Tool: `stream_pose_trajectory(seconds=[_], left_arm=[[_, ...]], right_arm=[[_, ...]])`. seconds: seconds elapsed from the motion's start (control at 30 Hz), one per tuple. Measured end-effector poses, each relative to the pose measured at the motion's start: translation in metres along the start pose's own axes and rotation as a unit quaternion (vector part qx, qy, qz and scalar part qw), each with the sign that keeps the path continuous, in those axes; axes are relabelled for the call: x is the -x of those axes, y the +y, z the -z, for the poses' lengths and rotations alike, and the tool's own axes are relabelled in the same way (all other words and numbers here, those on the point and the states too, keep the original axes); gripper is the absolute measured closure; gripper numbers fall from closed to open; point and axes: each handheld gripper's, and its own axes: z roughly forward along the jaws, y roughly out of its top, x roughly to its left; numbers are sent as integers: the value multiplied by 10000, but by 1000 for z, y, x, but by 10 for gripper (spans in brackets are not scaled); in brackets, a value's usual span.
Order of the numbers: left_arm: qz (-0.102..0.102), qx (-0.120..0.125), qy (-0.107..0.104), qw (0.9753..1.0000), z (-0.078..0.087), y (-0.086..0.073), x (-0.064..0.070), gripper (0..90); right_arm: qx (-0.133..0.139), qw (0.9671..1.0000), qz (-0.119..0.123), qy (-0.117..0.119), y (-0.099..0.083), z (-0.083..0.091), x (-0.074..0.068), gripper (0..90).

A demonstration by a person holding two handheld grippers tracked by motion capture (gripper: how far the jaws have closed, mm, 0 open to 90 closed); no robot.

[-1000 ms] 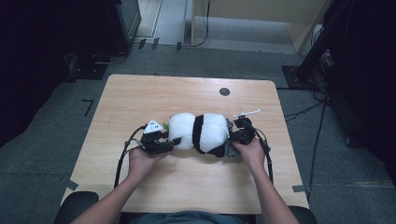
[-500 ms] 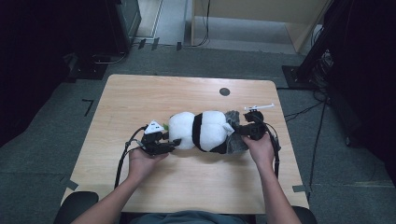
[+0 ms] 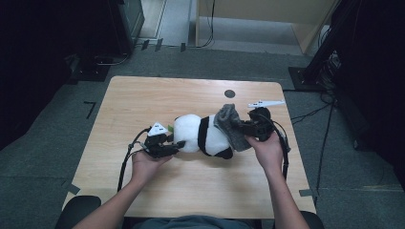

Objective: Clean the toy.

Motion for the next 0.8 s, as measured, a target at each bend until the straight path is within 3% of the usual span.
stream_pose_trajectory(seconds=[0.23, 0.4, 0.57, 0.67, 0.8], left_arm=[[76, -24, -26, 10000, 1, 2, -1, 554], [76, -3, -29, 10000, 1, 3, -1, 557], [68, 4, -36, 10000, 2, 3, -1, 565], [53, -10, -22, 10000, 2, 3, -1, 568], [18, -44, 17, 10000, 1, 2, -2, 567]], right_arm=[[-258, 9978, 405, 453, 0, -26, -41, 796], [-445, 9938, 651, 782, -1, -52, -72, 796], [-512, 9907, 631, 1088, -4, -80, -93, 796], [-505, 9920, 642, 967, -8, -95, -99, 797], [-424, 9937, 514, 898, -16, -107, -91, 793]])
